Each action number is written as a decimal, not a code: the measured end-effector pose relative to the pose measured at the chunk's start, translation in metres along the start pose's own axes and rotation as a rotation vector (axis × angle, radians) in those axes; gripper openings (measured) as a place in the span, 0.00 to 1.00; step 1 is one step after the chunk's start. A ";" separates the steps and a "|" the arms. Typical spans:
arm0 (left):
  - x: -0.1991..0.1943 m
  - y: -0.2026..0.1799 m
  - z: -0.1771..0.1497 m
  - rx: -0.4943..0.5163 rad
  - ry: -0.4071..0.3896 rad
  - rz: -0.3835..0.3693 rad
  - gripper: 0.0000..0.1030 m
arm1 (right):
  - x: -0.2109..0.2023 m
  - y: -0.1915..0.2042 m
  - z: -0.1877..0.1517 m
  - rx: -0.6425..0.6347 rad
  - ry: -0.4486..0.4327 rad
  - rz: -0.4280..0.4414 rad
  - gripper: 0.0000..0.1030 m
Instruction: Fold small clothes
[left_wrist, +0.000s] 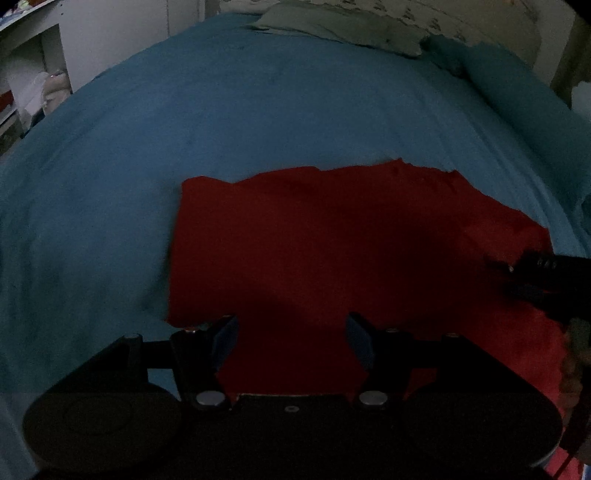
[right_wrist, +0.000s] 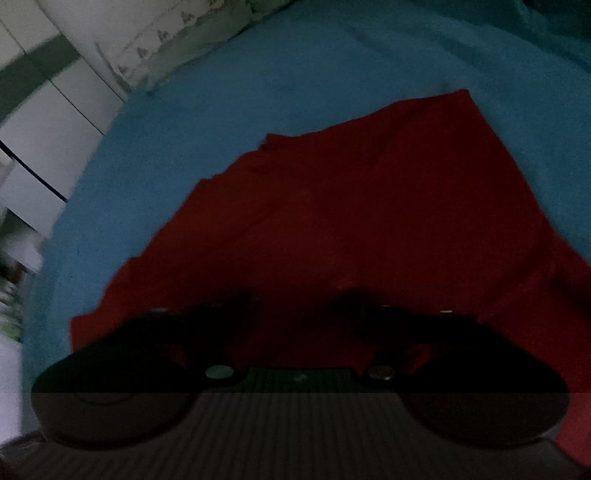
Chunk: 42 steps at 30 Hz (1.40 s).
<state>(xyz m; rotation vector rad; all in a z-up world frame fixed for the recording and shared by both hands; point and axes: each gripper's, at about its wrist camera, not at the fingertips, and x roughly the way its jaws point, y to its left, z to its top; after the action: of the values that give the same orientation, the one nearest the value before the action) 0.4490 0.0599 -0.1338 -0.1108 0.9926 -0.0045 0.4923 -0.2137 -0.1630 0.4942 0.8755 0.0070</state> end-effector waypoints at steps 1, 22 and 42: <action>0.001 0.001 0.001 -0.004 -0.001 -0.001 0.67 | 0.001 0.004 0.002 -0.018 0.005 -0.011 0.22; 0.019 0.001 0.003 0.040 0.019 -0.010 0.67 | -0.045 -0.066 0.032 -0.227 -0.175 -0.190 0.20; 0.067 -0.023 0.047 0.111 -0.007 -0.037 0.67 | -0.012 -0.036 0.019 -0.372 -0.135 -0.116 0.98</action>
<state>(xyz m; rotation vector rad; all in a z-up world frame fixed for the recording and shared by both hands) 0.5255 0.0380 -0.1622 -0.0272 0.9810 -0.0928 0.4916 -0.2565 -0.1589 0.0941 0.7475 0.0291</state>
